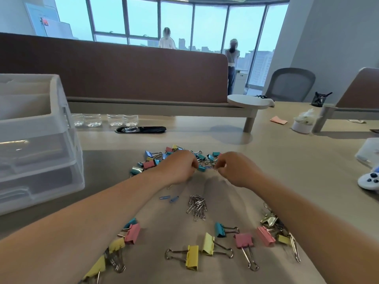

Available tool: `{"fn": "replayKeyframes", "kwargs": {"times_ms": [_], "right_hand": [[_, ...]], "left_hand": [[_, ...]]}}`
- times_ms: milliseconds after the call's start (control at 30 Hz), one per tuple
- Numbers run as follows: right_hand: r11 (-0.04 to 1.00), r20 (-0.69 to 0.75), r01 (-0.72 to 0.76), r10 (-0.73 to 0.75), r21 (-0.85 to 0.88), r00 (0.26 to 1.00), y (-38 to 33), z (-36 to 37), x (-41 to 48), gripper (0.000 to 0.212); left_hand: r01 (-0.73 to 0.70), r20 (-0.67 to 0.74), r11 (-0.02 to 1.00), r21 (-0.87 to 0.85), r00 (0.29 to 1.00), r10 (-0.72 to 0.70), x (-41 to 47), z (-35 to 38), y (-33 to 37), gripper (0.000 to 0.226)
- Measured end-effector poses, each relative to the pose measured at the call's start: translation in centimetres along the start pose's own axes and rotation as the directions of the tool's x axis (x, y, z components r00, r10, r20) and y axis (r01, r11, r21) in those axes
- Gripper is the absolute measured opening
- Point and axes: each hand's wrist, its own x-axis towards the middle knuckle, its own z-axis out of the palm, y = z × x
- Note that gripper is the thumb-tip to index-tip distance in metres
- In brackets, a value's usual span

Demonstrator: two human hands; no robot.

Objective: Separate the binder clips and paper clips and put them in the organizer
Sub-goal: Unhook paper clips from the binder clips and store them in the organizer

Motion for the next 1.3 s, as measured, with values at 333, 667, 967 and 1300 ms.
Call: {"fn": "replayKeyframes", "kwargs": {"times_ms": [333,667,967,1300], "right_hand": [[0.966,0.115,0.097,-0.071,-0.239,0.991,1.8,1.0,5.0,0.028],[0.967,0.061,0.153,-0.143,-0.203,0.988,3.0,0.6,4.8,0.034],[0.989,0.054,0.106,-0.1,-0.108,0.993,2.2,-0.7,5.3,0.037],[0.98,0.168,0.113,-0.085,-0.163,0.982,0.2,0.3,7.3,0.033]], "left_hand": [[-0.155,0.145,0.955,0.251,0.982,0.121,4.6,0.9,1.0,0.042],[-0.137,0.089,0.972,0.19,0.989,0.122,5.2,1.9,-0.3,0.026],[-0.012,0.039,1.0,0.023,0.999,0.011,5.3,0.2,-1.7,0.024],[-0.015,-0.039,0.999,-0.037,0.999,0.013,7.0,-0.2,-2.5,0.018]]}}
